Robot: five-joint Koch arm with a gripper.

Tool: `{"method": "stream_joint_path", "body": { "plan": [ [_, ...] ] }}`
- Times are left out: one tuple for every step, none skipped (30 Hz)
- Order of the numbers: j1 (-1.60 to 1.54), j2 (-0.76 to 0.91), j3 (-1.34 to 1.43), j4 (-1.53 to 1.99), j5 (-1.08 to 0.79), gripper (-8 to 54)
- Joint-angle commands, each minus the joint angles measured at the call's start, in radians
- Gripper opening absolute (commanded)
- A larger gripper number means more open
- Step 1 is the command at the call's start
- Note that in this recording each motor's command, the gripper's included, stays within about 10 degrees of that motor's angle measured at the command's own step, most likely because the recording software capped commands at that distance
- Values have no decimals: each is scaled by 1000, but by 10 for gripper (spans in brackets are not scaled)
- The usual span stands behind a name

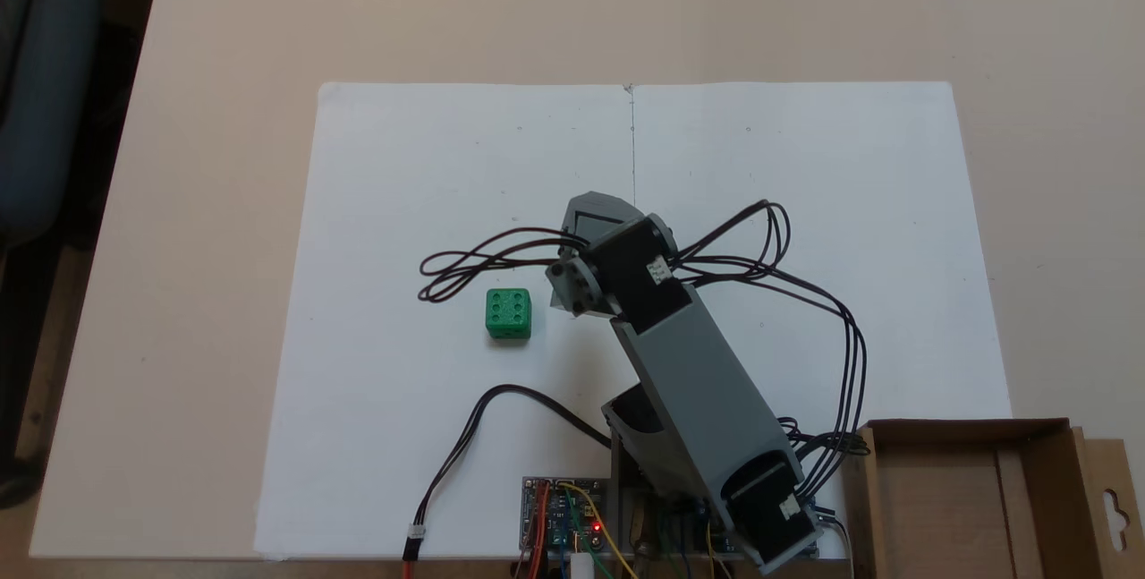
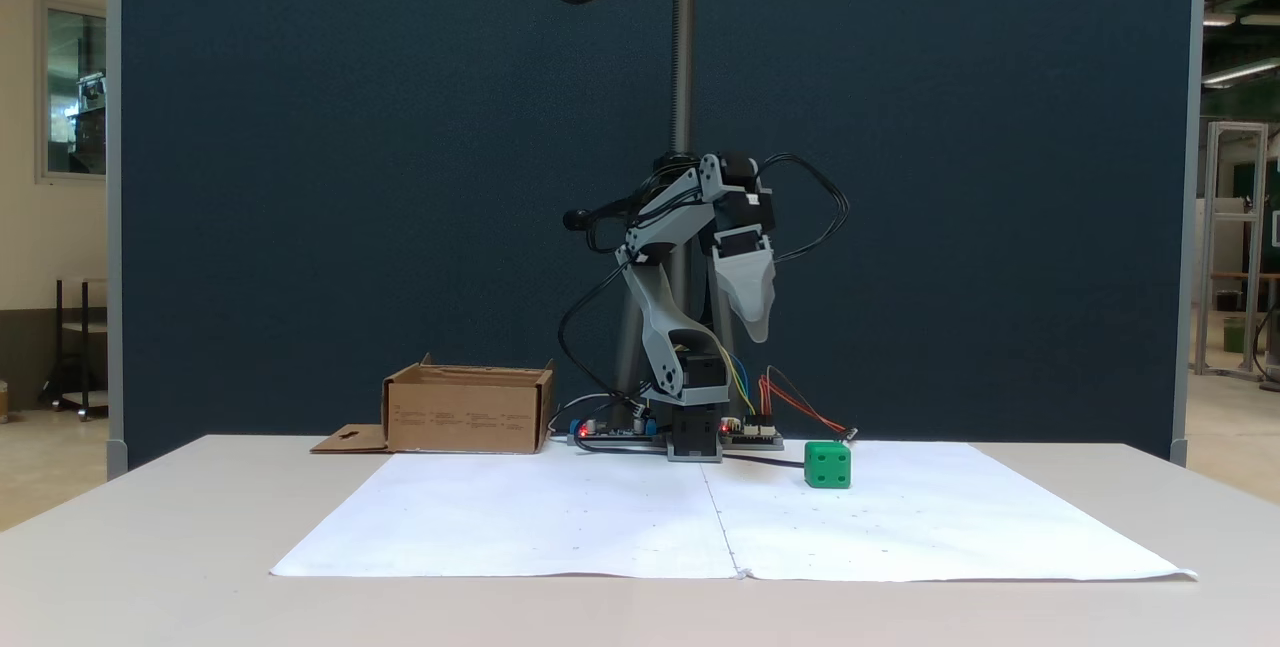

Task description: Grasp a green dice and put it in the bin.

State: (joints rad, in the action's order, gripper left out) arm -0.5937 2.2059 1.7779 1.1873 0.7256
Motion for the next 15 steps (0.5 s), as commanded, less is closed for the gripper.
{"method": "stream_joint_path", "body": {
  "plan": [
    [-35,-57,-38,-100,132,415],
    [-51,-86,-38,-123,147,415],
    [-61,-110,-38,-140,153,415],
    [-72,-135,-40,-149,161,415],
    [-86,-160,-40,-163,179,415],
    [-100,-173,-38,-172,189,415],
    [-110,-184,-38,-179,202,415],
    [-127,-198,-40,-183,219,415],
    [-141,-209,-40,-187,229,415],
    [-150,-225,-38,-201,229,415],
    [-153,-230,-38,-202,233,415],
    [-153,-236,-40,-202,235,416],
    [-155,-242,-38,-233,235,420],
    [-161,-244,-38,-285,224,431],
    [-161,-242,-21,-285,222,430]
  ]
}}
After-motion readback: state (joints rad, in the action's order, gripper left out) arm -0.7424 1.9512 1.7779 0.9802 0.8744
